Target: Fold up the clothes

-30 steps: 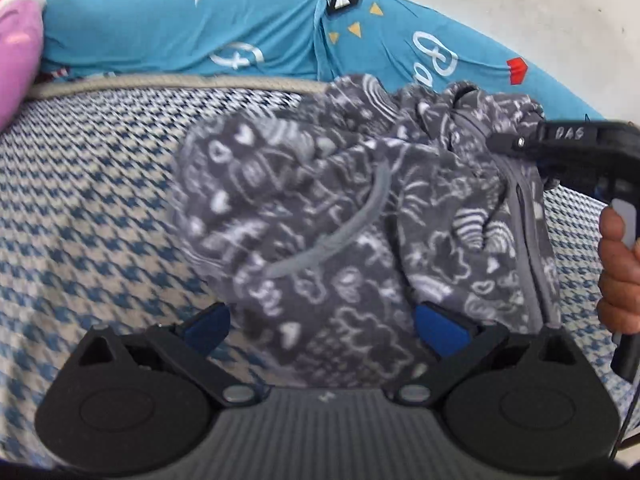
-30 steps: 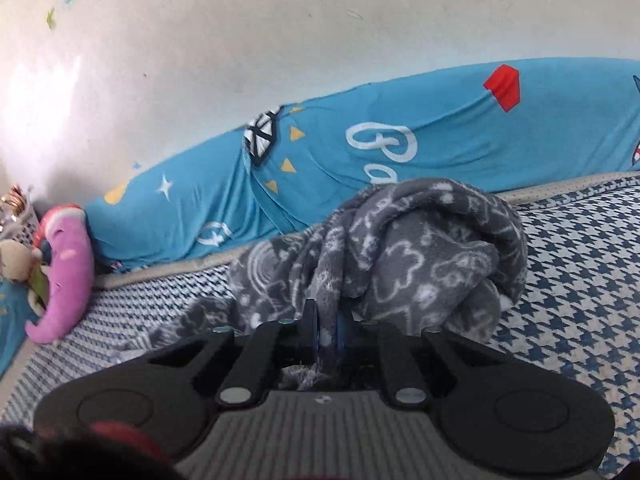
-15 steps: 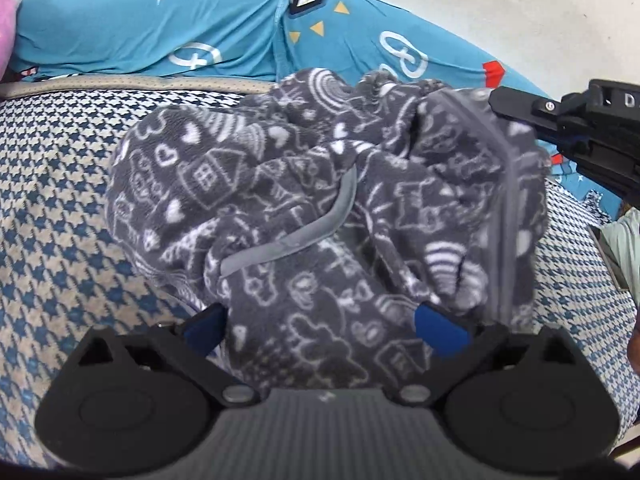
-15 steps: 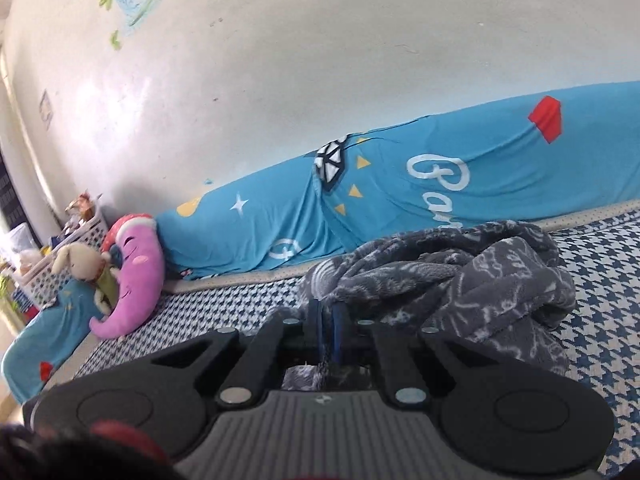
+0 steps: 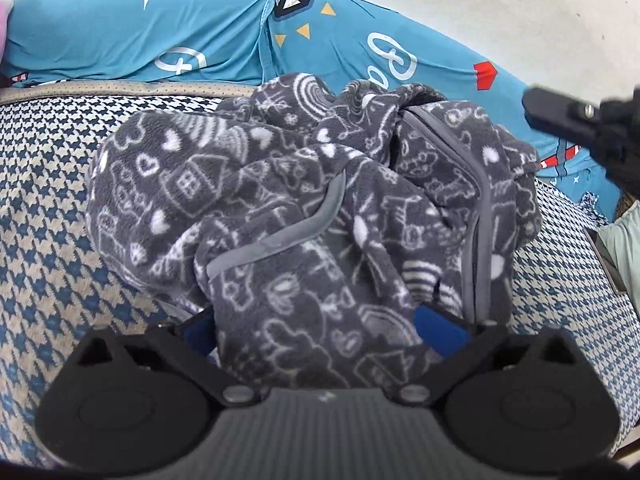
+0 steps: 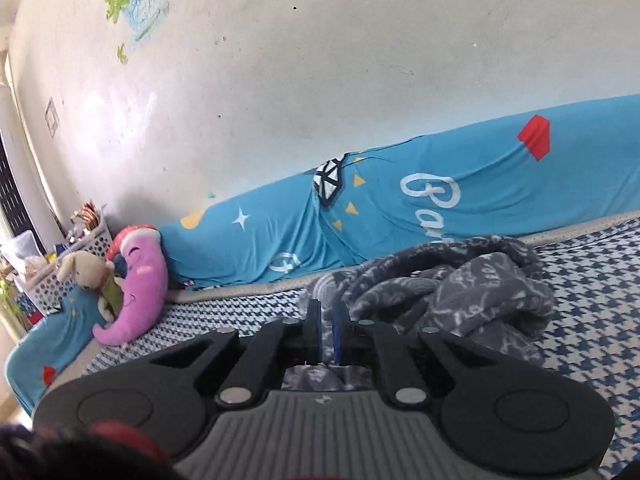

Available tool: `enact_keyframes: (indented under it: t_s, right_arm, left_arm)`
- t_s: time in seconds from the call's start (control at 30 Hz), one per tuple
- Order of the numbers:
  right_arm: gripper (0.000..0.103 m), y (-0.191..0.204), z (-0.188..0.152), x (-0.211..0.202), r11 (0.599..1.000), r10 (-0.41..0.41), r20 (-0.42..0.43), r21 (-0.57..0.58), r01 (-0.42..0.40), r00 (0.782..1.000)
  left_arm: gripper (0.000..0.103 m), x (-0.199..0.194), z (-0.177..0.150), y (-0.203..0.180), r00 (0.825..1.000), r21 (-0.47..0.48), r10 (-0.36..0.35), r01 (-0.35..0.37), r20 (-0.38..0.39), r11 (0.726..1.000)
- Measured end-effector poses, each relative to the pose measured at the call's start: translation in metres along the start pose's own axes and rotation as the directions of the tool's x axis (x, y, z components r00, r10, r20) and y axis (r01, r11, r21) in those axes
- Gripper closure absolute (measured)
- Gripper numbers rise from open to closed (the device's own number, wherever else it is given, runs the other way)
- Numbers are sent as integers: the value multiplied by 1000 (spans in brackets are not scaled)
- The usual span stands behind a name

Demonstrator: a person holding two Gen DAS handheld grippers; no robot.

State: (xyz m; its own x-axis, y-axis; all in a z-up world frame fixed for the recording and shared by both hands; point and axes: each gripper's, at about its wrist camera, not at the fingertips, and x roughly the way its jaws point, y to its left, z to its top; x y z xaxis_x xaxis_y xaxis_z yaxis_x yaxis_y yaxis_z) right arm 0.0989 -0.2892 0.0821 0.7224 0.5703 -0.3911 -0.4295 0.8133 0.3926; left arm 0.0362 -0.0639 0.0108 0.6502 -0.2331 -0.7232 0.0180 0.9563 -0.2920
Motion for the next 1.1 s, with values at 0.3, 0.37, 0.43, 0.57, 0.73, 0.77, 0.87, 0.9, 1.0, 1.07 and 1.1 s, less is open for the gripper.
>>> enact_keyframes:
  t_s: [0.3, 0.37, 0.43, 0.57, 0.73, 0.77, 0.87, 0.9, 1.0, 1.07, 1.1]
  right_arm:
    - [94, -14, -7, 42, 993, -92, -125, 64, 100, 988]
    - [94, -26, -11, 52, 971, -207, -176, 83, 224, 962]
    - [94, -38, -14, 57, 938, -313, -208, 85, 336, 927]
    - [94, -47, -12, 50, 938, -314, -192, 93, 335, 930]
    - [93, -39, -2, 35, 970, -217, -123, 81, 228, 968]
    - [93, -36, 0, 33, 976, -193, -111, 84, 202, 975]
    - [91, -27, 1, 34, 985, -149, -85, 79, 156, 985]
    - [91, -25, 1, 37, 985, -148, -84, 81, 155, 985]
    - [87, -20, 0, 45, 984, -146, -80, 87, 152, 986]
    - [86, -16, 0, 51, 984, -144, -77, 91, 151, 987]
    - [85, -14, -1, 54, 984, -143, -76, 93, 150, 987]
  left_arm:
    - [0, 13, -3, -23, 999, 49, -34, 34, -2, 998]
    - [0, 12, -4, -26, 999, 58, -51, 51, -5, 997]
    - [0, 9, -4, -28, 996, 55, -85, 85, -7, 995]
    - [0, 9, -1, -36, 987, 72, -162, 163, -17, 984]
    - [0, 2, 10, -38, 977, 104, -209, 213, -45, 971]
    - [0, -1, 11, -36, 977, 109, -209, 212, -38, 971]
    - [0, -14, 15, -27, 980, 104, -196, 198, -23, 975]
    - [0, -20, 15, -25, 981, 103, -194, 195, -14, 975]
    - [0, -36, 19, -20, 980, 121, -196, 193, 20, 974]
    - [0, -45, 23, -17, 978, 137, -205, 196, 48, 971]
    - [0, -49, 25, -15, 977, 143, -205, 194, 63, 971]
